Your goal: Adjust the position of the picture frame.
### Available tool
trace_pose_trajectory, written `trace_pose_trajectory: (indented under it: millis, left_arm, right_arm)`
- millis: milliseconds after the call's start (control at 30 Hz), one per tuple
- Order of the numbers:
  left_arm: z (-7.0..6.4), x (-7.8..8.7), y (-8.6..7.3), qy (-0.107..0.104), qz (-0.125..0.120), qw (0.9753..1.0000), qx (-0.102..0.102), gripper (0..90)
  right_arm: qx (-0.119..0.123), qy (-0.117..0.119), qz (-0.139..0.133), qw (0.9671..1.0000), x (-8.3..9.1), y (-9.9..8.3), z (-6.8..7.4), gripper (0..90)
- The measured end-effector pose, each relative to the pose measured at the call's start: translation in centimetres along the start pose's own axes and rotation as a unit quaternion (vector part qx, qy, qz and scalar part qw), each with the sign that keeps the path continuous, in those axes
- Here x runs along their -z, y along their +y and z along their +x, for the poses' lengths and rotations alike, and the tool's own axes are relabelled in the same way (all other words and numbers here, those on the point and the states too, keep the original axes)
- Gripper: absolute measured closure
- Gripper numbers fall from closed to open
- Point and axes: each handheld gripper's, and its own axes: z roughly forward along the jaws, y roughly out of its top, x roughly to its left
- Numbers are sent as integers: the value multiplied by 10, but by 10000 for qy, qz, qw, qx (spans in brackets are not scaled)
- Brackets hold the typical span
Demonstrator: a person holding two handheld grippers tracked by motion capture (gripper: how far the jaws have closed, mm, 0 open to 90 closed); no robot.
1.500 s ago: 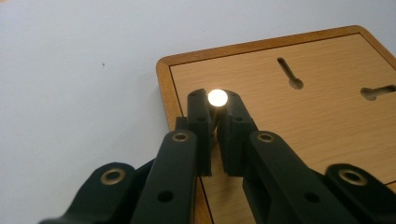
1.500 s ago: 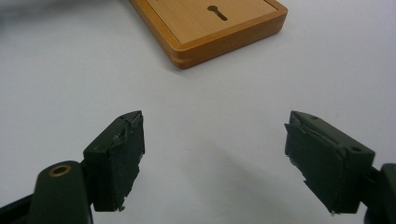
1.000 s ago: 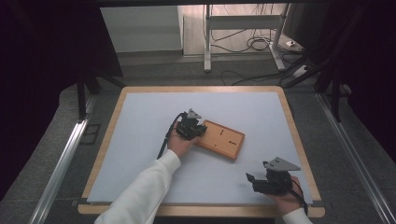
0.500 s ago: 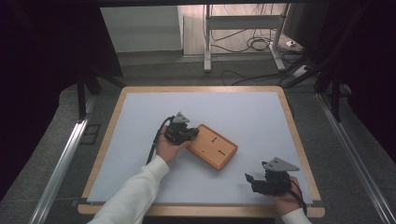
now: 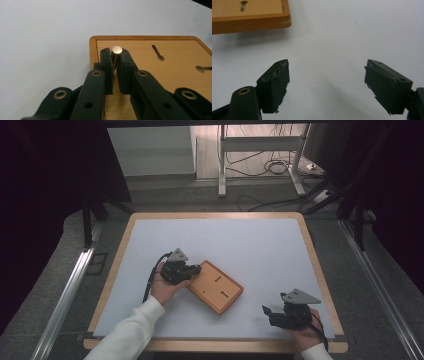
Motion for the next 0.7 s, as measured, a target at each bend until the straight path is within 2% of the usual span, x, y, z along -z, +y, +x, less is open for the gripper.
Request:
trace_pose_trajectory:
  millis: [200,333,533,700]
  left_arm:
    - [4,5,-7,-12,-12,10000,41,845]
    - [9,4,-11,-45,35,10000,-12,843]
    - [10,-5,-18,-92,210,9997,-103,842]
    - [12,-10,-19,-196,210,9995,-88,843]
  right_arm:
    - [-4,-21,4,10000,0,0,0,207]
    - [-3,-21,9,10000,0,0,0,208]
    - [-13,-23,18,10000,-1,0,0,207]
    - [-3,-29,14,10000,0,0,0,207]
